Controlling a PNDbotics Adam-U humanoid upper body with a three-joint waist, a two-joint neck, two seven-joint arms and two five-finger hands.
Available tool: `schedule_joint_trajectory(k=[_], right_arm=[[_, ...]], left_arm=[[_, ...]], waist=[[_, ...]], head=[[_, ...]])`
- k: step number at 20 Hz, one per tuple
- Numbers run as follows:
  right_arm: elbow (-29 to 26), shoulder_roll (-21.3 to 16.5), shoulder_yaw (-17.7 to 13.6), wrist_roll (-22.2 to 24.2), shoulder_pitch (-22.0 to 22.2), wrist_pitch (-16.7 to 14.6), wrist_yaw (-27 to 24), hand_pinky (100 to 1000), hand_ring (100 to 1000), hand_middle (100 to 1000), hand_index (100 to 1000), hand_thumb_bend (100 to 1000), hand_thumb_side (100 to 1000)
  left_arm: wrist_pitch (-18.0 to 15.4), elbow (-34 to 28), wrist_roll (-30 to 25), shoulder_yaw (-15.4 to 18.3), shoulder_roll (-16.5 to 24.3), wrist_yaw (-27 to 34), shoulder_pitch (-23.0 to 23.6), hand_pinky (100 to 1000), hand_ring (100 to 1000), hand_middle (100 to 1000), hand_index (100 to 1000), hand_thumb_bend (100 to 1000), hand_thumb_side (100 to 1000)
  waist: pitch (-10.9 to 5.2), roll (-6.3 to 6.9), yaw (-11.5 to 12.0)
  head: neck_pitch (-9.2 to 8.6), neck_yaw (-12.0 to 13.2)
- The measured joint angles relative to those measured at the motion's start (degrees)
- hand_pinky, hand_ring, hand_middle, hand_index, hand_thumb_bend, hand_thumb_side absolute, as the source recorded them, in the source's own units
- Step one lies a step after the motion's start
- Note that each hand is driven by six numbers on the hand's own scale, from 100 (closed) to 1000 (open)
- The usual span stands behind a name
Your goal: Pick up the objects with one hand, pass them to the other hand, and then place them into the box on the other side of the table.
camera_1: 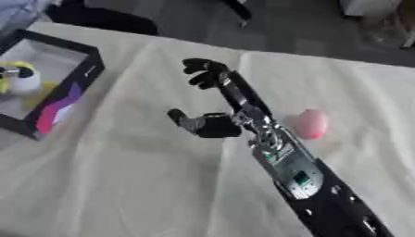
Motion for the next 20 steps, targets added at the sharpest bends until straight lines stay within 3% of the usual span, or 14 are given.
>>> schedule_joint_trajectory(k=[1,2,3,4,7,8,11,12,13,16,20], right_arm=[[0.0,0.0,0.0,0.0,0.0,0.1,0.0,762,742,760,863,440,157],[0.0,0.0,0.0,0.0,0.0,0.1,0.0,762,742,760,862,440,157],[0.0,0.0,0.0,0.0,0.0,0.2,0.0,762,741,759,861,440,155],[0.0,0.0,0.0,0.0,0.0,0.2,0.0,762,741,759,861,440,155],[0.0,0.0,0.0,0.0,0.0,0.3,-0.1,762,740,759,861,439,151],[0.0,0.0,0.0,0.0,0.0,0.3,-0.2,762,740,759,861,438,146],[-0.3,-0.4,-0.3,0.0,0.0,0.3,-0.5,764,740,760,861,439,138],[-0.5,-0.8,-0.5,0.0,-0.2,0.4,-0.7,764,737,764,858,347,196],[-0.7,-1.3,-0.9,0.1,-0.4,0.5,-1.0,765,740,772,860,431,169],[-1.4,-3.9,-2.5,2.8,-1.7,2.2,-2.0,770,747,786,862,434,213],[-2.6,-9.2,-6.0,10.7,-3.7,6.5,-3.5,784,767,798,862,439,277]], left_arm=[[-0.1,0.9,0.4,0.0,-0.2,-1.1,-0.2,865,737,627,792,1000,554],[-0.2,1.6,0.8,0.1,-0.3,-2.1,-0.3,866,739,629,795,1000,570],[-0.2,2.0,1.2,0.3,-0.4,-3.1,-0.4,877,752,648,811,1000,661],[-0.3,2.2,1.6,0.4,-0.5,-3.8,-0.4,877,751,647,810,1000,675],[-0.6,2.3,2.4,0.8,-0.6,-5.3,-0.5,870,746,643,807,1000,622],[-0.6,2.3,2.6,0.8,-0.6,-5.5,-0.5,855,721,628,796,1000,548],[-0.5,1.3,3.4,1.1,-0.6,-5.8,-0.5,815,612,596,724,887,424],[-0.6,0.7,3.7,1.1,-0.6,-5.6,-0.5,812,610,603,719,873,410],[-0.7,0.0,4.0,1.2,-0.6,-5.0,-0.5,815,625,619,724,851,402],[-1.3,-2.9,4.5,1.2,-0.6,-2.2,0.0,828,676,658,738,836,413],[-2.0,-7.6,5.2,1.2,-0.1,2.1,1.4,814,680,660,732,807,429]], waist=[[0.07,-0.01,0.0],[0.12,-0.01,0.0],[0.13,-0.01,0.0],[0.13,-0.01,0.0],[0.13,-0.01,0.0],[0.13,-0.01,0.1],[0.13,-0.01,0.1],[0.13,-0.01,0.0],[0.13,-0.01,0.0],[0.11,-0.01,-0.1],[0.07,0.01,-0.4]], head=[[0.0,0.0],[0.0,0.0],[0.0,-0.1],[0.01,-0.2],[0.07,-0.9],[0.1,-1.2],[0.78,-3.1],[1.09,-3.9],[1.35,-4.8],[2.03,-7.1],[2.61,-9.7]])
